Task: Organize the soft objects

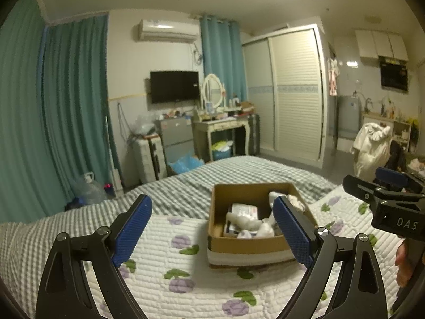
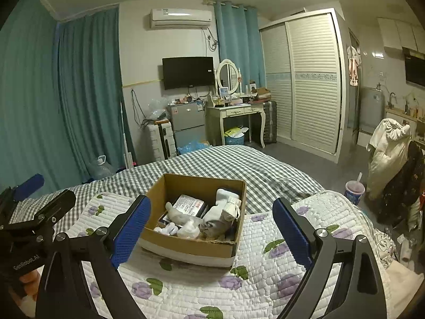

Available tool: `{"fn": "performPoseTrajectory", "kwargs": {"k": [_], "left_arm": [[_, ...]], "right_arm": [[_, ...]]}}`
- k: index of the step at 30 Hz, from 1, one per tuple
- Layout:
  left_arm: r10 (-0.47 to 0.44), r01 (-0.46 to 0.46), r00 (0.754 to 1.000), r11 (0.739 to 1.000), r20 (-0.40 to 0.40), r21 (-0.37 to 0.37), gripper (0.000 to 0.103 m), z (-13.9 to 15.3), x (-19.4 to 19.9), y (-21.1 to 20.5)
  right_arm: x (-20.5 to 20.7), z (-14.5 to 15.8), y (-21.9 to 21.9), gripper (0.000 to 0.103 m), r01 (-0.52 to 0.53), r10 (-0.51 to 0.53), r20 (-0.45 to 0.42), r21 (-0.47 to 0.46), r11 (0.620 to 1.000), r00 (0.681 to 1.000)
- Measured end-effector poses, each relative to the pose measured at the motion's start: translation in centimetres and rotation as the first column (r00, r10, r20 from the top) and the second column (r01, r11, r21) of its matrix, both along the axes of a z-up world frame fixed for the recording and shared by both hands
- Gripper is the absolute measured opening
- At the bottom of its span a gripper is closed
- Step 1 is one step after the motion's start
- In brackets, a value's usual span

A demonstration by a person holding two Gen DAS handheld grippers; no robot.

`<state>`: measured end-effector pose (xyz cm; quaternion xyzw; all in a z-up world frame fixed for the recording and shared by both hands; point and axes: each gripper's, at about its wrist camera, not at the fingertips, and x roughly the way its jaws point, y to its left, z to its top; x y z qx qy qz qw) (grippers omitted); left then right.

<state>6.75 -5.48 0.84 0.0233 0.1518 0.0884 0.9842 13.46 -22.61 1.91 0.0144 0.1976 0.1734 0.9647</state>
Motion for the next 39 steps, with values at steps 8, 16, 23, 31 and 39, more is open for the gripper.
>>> {"fn": "performPoseTrajectory", "kwargs": {"k": [8, 16, 23, 31, 39], "left_arm": [[-0.011, 0.010, 1.000, 1.000, -0.012, -0.018, 0.094, -0.06, 0.20, -0.14], [-0.016, 0.015, 1.000, 1.000, -0.023, -0.013, 0.094, -0.25, 0.19, -0.20], [-0.024, 0.023, 0.999, 1.000, -0.032, -0.019, 0.094, -0.35, 0.40, -0.29], [-0.019, 0.018, 0.999, 1.000, -0.030, -0.016, 0.094, -0.41, 0.35, -0.32], [-0.016, 0.016, 0.999, 1.000, -0.044, -0.015, 0.094, -0.80, 0.49, -0.30]], "right_arm": [[-0.46, 0.11, -0.15, 0.093, -0.005, 0.005, 0.000, -0.009, 1.000, 1.000], [-0.82, 0.21, -0.13, 0.093, -0.011, 0.011, 0.003, -0.010, 1.000, 1.000], [-0.81, 0.19, -0.14, 0.093, -0.011, 0.011, 0.001, -0.009, 1.000, 1.000], [-0.83, 0.18, -0.07, 0.093, -0.011, 0.011, -0.009, -0.012, 1.000, 1.000], [-0.74, 0.15, 0.11, 0.093, -0.012, 0.011, -0.015, -0.018, 1.000, 1.000]]}}
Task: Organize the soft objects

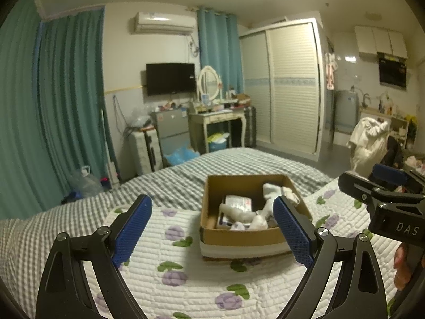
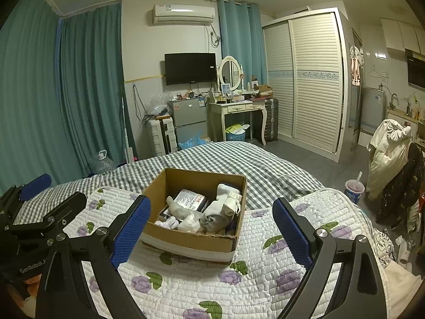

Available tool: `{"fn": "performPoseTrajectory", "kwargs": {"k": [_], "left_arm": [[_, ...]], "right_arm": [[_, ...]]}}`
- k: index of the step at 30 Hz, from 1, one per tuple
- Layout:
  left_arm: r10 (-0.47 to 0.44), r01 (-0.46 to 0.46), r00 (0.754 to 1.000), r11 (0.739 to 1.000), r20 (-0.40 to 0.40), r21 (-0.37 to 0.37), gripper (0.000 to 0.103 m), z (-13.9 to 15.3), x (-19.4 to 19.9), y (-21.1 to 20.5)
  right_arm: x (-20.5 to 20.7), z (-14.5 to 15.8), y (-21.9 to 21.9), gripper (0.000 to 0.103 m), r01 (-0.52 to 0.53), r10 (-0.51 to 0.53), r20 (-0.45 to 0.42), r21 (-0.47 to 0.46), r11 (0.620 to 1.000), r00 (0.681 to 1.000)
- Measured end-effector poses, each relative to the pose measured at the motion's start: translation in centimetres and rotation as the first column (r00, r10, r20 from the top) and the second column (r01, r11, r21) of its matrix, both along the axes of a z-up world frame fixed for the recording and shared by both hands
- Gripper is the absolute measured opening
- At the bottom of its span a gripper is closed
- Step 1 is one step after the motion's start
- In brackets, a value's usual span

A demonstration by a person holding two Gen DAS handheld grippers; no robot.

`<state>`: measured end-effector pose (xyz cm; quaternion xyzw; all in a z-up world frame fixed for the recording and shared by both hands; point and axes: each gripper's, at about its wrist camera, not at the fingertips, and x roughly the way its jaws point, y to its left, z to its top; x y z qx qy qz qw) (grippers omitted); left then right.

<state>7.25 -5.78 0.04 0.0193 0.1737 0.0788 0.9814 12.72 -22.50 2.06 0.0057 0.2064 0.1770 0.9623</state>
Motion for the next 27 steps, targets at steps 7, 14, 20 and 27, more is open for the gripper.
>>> {"fn": "performPoseTrajectory", "kwargs": {"k": [7, 14, 20, 27], "left_arm": [[-0.005, 0.005, 1.000, 1.000, 0.001, 0.000, 0.094, 0.11, 0.04, 0.16], [-0.006, 0.006, 1.000, 1.000, 0.004, -0.001, 0.094, 0.10, 0.18, 0.27], [-0.006, 0.006, 1.000, 1.000, 0.004, -0.002, 0.094, 0.11, 0.25, 0.28], [-0.004, 0.004, 1.000, 1.000, 0.002, -0.006, 0.094, 0.09, 0.35, 0.39]], "right_arm": [[0.10, -0.05, 0.03, 0.093, 0.002, -0.002, -0.003, 0.000, 1.000, 1.000], [0.10, -0.06, 0.04, 0.093, 0.002, -0.002, -0.003, 0.001, 1.000, 1.000], [0.14, -0.13, 0.09, 0.093, 0.001, -0.001, -0.004, 0.001, 1.000, 1.000], [0.19, -0.20, 0.15, 0.093, 0.002, -0.002, -0.006, 0.001, 1.000, 1.000]]}}
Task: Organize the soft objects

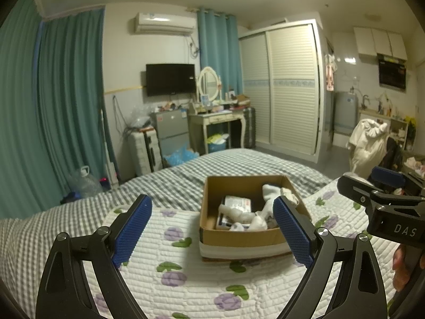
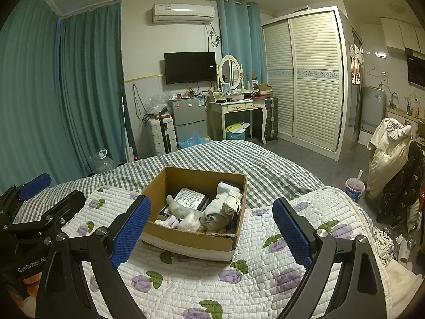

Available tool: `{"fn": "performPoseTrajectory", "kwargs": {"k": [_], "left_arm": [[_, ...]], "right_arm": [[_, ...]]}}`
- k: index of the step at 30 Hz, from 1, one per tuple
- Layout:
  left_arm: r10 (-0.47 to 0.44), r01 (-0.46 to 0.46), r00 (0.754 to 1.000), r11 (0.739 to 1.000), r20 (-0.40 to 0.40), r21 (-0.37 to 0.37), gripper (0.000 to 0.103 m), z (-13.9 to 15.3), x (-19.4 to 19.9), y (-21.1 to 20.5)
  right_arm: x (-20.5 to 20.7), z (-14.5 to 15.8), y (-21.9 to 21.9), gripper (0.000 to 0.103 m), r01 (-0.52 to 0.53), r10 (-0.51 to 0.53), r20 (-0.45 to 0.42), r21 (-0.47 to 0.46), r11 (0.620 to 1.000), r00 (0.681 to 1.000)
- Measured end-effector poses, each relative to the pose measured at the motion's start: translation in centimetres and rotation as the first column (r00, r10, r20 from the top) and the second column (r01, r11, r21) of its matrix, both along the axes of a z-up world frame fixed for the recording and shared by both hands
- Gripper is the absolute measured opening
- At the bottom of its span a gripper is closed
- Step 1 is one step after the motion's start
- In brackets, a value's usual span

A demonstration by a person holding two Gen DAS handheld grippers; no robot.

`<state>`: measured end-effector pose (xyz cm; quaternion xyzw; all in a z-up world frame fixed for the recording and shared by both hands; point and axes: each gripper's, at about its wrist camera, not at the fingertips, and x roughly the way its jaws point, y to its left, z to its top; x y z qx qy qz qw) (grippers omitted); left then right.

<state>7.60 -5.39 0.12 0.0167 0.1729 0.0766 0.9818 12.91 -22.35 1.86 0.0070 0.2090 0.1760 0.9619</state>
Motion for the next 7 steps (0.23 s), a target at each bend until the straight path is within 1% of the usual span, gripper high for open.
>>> {"fn": "performPoseTrajectory", "kwargs": {"k": [7], "left_arm": [[-0.010, 0.010, 1.000, 1.000, -0.004, -0.012, 0.094, -0.10, -0.09, 0.00]], "right_arm": [[0.09, -0.52, 0.12, 0.093, 0.001, -0.001, -0.004, 0.001, 1.000, 1.000]]}}
